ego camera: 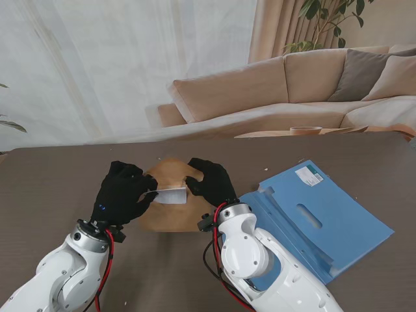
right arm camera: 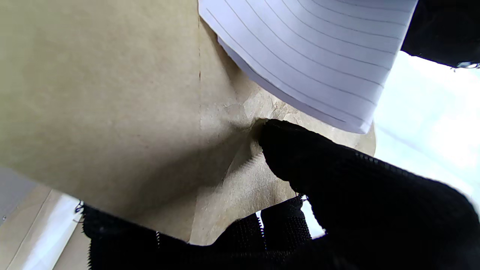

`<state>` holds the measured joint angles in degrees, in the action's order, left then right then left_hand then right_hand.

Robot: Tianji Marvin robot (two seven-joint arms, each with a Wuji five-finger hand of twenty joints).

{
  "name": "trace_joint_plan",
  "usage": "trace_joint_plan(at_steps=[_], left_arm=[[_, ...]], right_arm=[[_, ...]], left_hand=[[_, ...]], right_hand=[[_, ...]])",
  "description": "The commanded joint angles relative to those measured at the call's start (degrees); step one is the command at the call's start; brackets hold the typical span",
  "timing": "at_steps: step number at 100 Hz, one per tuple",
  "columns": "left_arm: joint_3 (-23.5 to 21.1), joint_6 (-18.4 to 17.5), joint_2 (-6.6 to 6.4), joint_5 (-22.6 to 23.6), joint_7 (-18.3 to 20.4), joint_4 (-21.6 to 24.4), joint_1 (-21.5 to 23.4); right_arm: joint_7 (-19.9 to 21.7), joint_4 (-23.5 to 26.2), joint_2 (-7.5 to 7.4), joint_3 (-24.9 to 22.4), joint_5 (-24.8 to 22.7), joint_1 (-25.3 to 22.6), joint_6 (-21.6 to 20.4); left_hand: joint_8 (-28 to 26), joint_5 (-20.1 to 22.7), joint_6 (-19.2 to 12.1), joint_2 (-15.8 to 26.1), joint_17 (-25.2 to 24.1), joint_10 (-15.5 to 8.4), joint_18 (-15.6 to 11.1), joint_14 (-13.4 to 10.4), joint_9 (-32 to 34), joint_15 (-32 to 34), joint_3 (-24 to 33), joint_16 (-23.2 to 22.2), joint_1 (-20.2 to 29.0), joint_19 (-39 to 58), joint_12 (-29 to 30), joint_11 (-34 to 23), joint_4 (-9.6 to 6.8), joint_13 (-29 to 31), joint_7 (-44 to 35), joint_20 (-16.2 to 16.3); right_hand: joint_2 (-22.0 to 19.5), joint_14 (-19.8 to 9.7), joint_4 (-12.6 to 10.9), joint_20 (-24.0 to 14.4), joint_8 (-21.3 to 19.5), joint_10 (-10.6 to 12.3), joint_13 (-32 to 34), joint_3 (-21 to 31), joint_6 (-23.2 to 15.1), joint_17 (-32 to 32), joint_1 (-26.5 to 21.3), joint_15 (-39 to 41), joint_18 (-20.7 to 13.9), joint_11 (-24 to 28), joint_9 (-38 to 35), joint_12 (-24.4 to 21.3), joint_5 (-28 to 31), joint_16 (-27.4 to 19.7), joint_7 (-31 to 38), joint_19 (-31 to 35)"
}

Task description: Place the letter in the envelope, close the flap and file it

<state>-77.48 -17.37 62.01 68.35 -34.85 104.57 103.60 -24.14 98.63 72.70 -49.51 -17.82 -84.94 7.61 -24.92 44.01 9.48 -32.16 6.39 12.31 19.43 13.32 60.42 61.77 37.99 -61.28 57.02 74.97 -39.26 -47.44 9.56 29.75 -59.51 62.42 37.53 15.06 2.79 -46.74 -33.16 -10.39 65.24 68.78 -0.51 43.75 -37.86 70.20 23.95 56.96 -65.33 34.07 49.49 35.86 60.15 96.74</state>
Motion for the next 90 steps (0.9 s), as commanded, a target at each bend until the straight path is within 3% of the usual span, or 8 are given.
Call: trace_joint_plan(at_steps=[1,29,40,54,63,90], left_arm=[[0.15,-0.38,0.07,0.38,1.25,0.69,0.72],[0.75,0.31,-0.4,2.18,2.22,1.65,1.11],[1.04,1.42,-0.5,2.83,2.21,1.79,0.98],[0.55,2.53,-0.6,3.38,3.13,2.27,1.29],[0.11,2.46,-0.54,3.13,3.44,2.42,1.45],[-0.65,1.42,-0.26,2.46,1.43,2.05,1.24]], right_arm=[[0.61,0.25,0.42,0.19,0.16,-0.11,-0.02],[0.48,0.25,0.45,0.45,-0.04,-0.02,-0.08],[0.41,0.3,0.43,0.41,-0.3,-0.09,-0.07],[0.47,0.47,0.34,0.27,-0.42,-0.28,-0.09],[0.46,0.51,0.34,0.16,-0.38,-0.39,-0.03],[0.66,0.47,0.26,0.12,-0.39,-0.43,0.05]], left_hand=[[0.48,-1.4,0.48,-1.28,-0.91,1.01,0.33,0.49,0.12,1.13,2.17,-1.36,0.12,0.76,0.49,-1.63,1.15,-1.13,-1.93,1.6],[0.63,-1.12,0.12,-1.74,-0.69,0.62,0.28,0.23,0.32,1.07,1.56,-1.4,-0.62,0.77,0.54,-1.64,1.07,-0.86,-1.75,1.7],[-1.81,-3.16,-1.1,-2.63,-2.05,-0.25,-0.73,-0.48,-2.06,0.04,0.64,-1.39,-1.96,0.25,-1.84,-2.15,0.72,-3.02,-1.73,1.62],[-4.61,-7.61,-2.37,-3.31,-5.7,-1.38,-2.78,-0.92,-8.94,-4.7,-0.88,-0.57,-3.21,-1.03,-5.73,3.35,0.27,-9.08,6.45,0.58],[-5.1,-8.83,-2.4,-2.47,-7.71,-2.39,-3.52,-1.07,-13.93,-7.39,2.46,0.04,-6.43,-2.05,-5.75,6.19,0.16,-12.32,13.64,-0.55],[-5.3,-7.55,-4.5,-1.65,-9.46,-3.01,-4.52,-1.39,-18.73,-9.19,2.82,0.0,-6.41,-4.0,-6.64,6.67,0.57,-15.22,17.4,-1.37]], right_hand=[[0.38,0.09,-1.25,0.12,-0.82,-0.14,2.35,2.41,-2.76,0.8,-0.97,1.55,0.87,1.55,-1.89,0.45,3.45,-0.18,4.31,4.69],[0.36,0.08,-1.23,0.18,-0.82,-0.03,2.37,2.37,-2.81,0.82,-0.91,1.57,0.81,1.57,-1.93,0.46,3.48,-0.18,4.33,4.73],[0.36,0.11,-1.27,0.21,-0.82,0.0,2.37,2.4,-2.82,0.83,-0.92,1.57,0.79,1.57,-1.91,0.46,3.49,-0.18,4.32,4.75],[0.36,0.04,-1.27,0.24,-0.82,0.02,2.36,2.41,-2.81,0.82,-0.92,1.57,0.8,1.56,-1.89,0.47,3.44,-0.18,4.31,4.75],[0.41,0.04,-1.27,0.25,-0.85,-0.05,2.37,2.41,-2.83,0.81,-0.93,1.58,0.8,1.58,-1.93,0.48,3.45,-0.17,4.32,4.76],[0.43,0.06,-1.25,0.28,-0.87,-0.08,2.41,2.42,-2.75,0.82,-0.92,1.62,0.86,1.56,-1.93,0.48,3.47,-0.16,4.33,4.78]])
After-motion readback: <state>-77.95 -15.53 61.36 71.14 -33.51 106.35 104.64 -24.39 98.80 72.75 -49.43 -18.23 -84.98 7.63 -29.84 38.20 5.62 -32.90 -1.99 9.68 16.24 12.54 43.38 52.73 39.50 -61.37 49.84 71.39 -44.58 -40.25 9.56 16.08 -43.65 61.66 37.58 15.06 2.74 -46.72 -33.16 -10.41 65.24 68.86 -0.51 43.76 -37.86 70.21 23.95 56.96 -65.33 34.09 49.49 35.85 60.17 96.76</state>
